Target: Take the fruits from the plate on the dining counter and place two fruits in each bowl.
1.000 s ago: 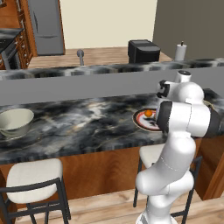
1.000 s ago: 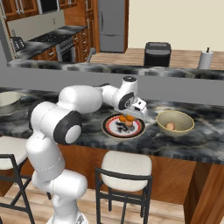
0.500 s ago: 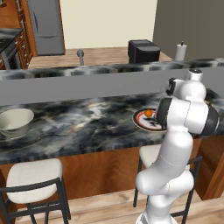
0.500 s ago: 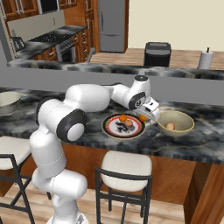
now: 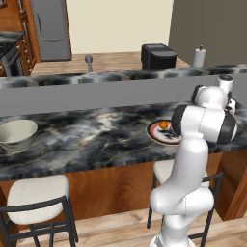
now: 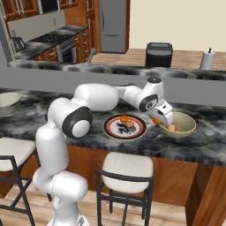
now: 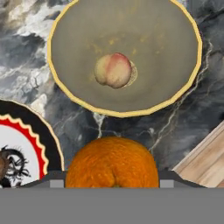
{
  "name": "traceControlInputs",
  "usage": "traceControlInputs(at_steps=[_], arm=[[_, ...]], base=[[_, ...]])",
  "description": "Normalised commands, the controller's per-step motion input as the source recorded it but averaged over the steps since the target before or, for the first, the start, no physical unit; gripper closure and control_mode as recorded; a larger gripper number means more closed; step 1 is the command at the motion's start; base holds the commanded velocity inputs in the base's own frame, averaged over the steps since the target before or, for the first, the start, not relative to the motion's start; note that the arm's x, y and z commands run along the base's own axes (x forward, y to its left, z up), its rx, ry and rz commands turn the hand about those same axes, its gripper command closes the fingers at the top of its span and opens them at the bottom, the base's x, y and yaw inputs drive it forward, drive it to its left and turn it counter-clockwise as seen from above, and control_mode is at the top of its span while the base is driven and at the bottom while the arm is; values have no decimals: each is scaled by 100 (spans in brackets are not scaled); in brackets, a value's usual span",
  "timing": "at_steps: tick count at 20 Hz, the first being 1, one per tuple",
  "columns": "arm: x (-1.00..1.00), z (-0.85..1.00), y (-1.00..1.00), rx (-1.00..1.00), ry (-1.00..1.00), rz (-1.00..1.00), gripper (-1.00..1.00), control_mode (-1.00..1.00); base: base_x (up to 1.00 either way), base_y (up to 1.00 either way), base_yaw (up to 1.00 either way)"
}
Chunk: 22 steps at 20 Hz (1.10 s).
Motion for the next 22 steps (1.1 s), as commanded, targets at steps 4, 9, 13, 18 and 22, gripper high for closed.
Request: traceControlInputs(at_steps=[4, 9, 13, 18, 22], arm=[[0, 0, -36, 0, 0, 0, 100, -100], [3, 0, -27, 0, 0, 0, 100, -100], [18, -21, -13, 0, 0, 0, 100, -100], [17, -26, -13, 0, 0, 0, 100, -100], [27, 0, -25, 0, 0, 0, 100, -100]], base=[[0, 0, 0], [0, 0, 0], [0, 0, 0], [0, 0, 0], [0, 0, 0]])
